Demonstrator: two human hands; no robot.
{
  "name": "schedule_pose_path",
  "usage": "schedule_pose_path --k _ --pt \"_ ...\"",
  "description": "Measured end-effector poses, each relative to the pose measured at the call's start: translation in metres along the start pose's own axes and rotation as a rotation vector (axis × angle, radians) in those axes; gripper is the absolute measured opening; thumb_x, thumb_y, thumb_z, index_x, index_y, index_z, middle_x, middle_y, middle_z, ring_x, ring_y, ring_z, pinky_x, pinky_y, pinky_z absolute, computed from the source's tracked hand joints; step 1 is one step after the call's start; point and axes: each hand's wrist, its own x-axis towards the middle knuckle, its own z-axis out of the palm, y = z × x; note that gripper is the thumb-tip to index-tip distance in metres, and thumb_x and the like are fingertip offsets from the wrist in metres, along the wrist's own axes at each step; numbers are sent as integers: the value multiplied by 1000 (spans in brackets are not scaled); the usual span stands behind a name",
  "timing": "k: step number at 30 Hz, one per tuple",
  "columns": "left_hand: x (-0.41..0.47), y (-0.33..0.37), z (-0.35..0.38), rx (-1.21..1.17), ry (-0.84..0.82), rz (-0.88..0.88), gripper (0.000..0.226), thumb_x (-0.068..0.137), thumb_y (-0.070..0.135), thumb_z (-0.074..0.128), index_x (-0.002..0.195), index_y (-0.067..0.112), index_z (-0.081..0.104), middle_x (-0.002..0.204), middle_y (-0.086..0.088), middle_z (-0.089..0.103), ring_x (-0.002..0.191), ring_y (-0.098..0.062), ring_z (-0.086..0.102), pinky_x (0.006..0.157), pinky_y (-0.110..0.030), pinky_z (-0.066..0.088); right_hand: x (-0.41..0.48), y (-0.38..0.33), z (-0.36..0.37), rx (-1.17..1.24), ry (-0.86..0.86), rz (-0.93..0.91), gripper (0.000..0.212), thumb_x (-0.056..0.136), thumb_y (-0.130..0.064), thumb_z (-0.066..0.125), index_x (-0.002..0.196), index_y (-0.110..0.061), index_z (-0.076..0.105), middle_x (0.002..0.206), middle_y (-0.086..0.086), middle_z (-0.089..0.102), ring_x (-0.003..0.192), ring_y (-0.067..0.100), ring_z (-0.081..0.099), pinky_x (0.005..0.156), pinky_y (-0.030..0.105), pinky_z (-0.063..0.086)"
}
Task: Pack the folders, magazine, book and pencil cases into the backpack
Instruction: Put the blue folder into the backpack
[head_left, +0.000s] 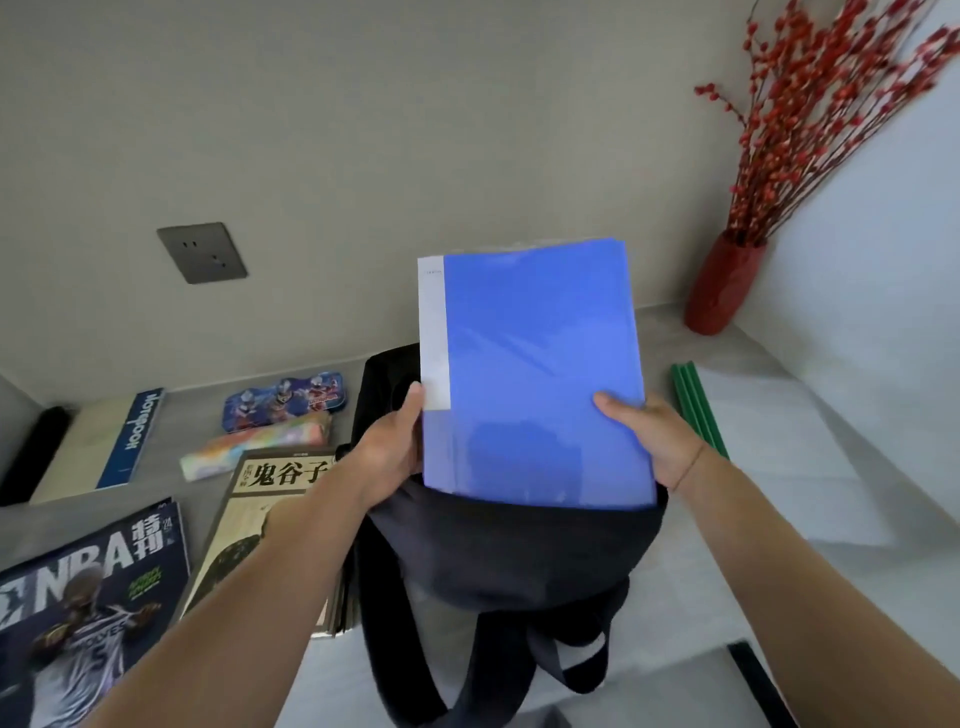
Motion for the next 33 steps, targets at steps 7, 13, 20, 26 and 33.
schedule_pose_path --k 7,13,20,26,33 --pt "0 -29 2 827 -190 -60 10 89 20 61 91 13 68 92 -5 67 85 -12 59 84 -27 45 -24 -13 -26 53 189 -103 36 89 -6 59 126 -4 56 115 15 65 97 31 65 88 46 53" --pt "-12 -93 12 1591 -401 3 55 75 43 71 125 27 53 131 2 52 118 -19 51 100 -31 41 -33 -9 -47 235 304 -107 17 91 -13 56 107 -16 63 96 -1 74 81 14 72 81 36 58" --pt "8 -86 6 1307 16 342 52 86 11 59 135 15 43 129 -9 53 115 -28 57 96 -39 46 -104 47 -76 13 -33 392 46 63 -27 85 102 -6 73 102 17 73 83 29 73 66 36 59" --pt "15 -91 -6 1750 -84 444 41 84 9 57 123 14 44 121 -4 46 110 -23 54 76 -39 53 -145 94 -92 -24 -123 572 48 70 -18 78 114 -3 67 117 23 67 100 37 68 79 41 56" --pt "32 -84 15 2046 -14 359 26 90 10 48 115 11 52 117 -8 55 105 -26 60 76 -37 50 -154 107 -109 -34 -374 663 49 84 -16 68 130 -5 55 134 23 54 121 41 54 98 46 46"
